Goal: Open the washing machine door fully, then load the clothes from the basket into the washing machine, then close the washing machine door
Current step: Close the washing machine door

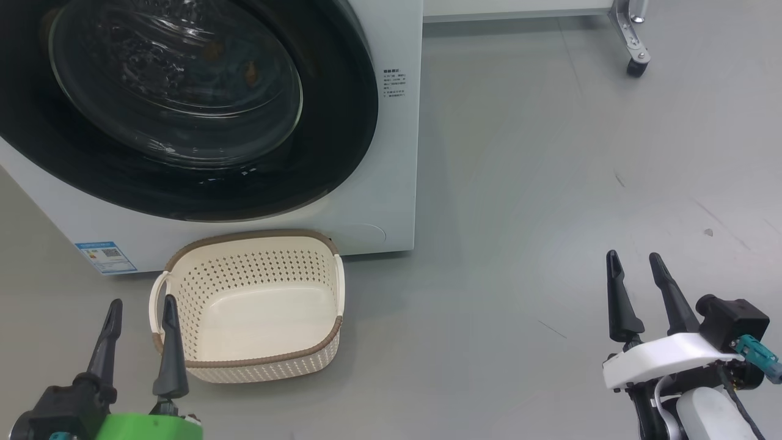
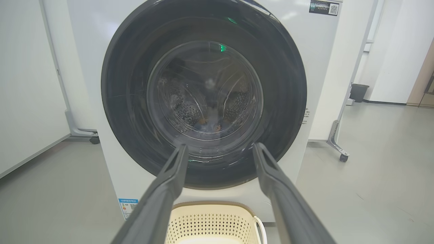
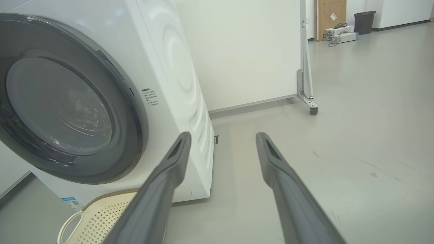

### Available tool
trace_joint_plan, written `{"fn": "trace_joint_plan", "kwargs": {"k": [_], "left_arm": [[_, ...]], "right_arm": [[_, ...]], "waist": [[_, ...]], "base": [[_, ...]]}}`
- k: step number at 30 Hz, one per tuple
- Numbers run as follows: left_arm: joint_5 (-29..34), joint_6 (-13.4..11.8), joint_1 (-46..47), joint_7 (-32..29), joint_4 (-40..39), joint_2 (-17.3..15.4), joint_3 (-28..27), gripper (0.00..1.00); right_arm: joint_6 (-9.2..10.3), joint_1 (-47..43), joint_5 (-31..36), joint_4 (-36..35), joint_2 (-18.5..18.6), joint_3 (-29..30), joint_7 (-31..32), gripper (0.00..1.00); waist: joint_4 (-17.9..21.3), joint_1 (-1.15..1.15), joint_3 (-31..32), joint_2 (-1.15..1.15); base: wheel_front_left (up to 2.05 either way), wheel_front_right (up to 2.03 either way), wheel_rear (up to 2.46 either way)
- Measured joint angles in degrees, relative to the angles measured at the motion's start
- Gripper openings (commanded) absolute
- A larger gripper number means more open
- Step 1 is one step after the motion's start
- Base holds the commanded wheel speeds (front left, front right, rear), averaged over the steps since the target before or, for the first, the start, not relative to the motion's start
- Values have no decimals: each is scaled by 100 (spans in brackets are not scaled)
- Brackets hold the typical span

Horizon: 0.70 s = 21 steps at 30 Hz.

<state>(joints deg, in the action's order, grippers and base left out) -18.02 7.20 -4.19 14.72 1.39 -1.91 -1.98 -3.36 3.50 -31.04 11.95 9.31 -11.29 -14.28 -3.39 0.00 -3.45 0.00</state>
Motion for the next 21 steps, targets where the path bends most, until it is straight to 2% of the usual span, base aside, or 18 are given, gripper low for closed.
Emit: {"fn": "trace_joint_plan", "kwargs": {"k": [21], "left_arm": [[103, 0, -319, -1, 34, -7, 79, 100]], "right_arm": [[-2, -561, 245, -390, -203, 214, 0, 100]], "waist": [[36, 0, 220, 0]], "base": [[0, 0, 0]]}}
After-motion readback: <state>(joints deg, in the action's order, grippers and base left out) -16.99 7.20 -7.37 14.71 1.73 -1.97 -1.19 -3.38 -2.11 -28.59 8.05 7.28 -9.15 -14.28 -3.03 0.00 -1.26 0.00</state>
